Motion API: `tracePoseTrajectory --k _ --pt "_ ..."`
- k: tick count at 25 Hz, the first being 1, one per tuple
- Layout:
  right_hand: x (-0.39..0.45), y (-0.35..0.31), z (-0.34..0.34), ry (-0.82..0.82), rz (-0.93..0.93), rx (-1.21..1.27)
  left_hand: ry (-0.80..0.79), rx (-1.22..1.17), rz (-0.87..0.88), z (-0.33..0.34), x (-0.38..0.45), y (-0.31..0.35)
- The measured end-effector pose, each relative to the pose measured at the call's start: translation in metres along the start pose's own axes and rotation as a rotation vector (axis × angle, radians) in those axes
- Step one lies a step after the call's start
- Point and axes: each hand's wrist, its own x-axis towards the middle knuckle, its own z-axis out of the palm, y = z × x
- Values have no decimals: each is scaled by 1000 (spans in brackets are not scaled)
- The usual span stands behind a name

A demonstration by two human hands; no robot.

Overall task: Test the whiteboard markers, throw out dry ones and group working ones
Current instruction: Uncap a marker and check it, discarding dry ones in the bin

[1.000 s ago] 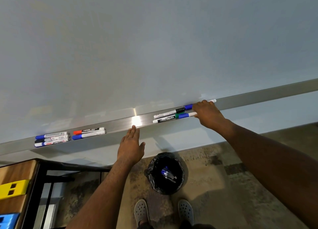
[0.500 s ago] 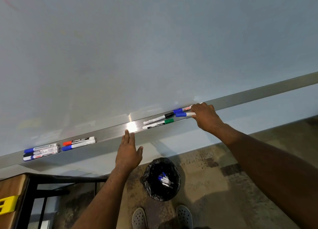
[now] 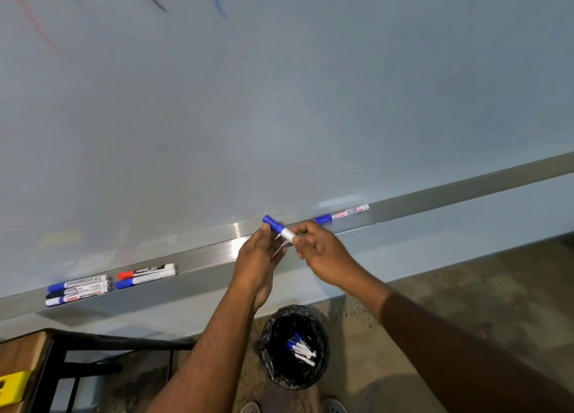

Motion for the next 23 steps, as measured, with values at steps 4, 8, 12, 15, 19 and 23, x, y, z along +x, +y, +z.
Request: tracePoseTrajectory --k 4,8,12,15,19,23 --pt "-3 -7 23 -59 148 204 17 -276 -94 -1 -6 16" --pt "-3 -16 40 -49 153 187 112 -416 -144 -15 -6 26" --pt "2 -24 49 -44 86 33 247 -426 -203 -17 0 22" --pt "-12 -20 43 -43 7 -62 249 -548 -158 -73 14 30" --pt "-31 12 -7 6 2 -260 631 -302 74 -195 15 73" --pt "-6 32 -4 40 95 -243 618 310 190 -152 14 54"
